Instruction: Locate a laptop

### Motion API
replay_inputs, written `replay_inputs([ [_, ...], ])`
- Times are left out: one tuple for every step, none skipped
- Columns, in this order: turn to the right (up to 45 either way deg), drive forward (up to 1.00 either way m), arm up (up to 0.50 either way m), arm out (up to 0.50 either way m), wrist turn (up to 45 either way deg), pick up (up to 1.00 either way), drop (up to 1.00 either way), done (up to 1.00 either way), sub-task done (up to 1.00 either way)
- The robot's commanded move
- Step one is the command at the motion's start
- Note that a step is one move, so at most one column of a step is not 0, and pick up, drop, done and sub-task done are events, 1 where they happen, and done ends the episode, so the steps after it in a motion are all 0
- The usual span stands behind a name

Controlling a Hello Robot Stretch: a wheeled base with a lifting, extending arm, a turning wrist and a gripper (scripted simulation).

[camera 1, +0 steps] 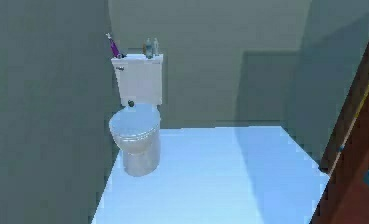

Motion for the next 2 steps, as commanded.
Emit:
replay_inputs([
  [0.0,0.95,0.00,0.00,0.0,0.00,0.00,0.00,0.00],
  [45.0,0.00,0.00,0.00,0.0,0.00,0.00,0.00,0.00],
])
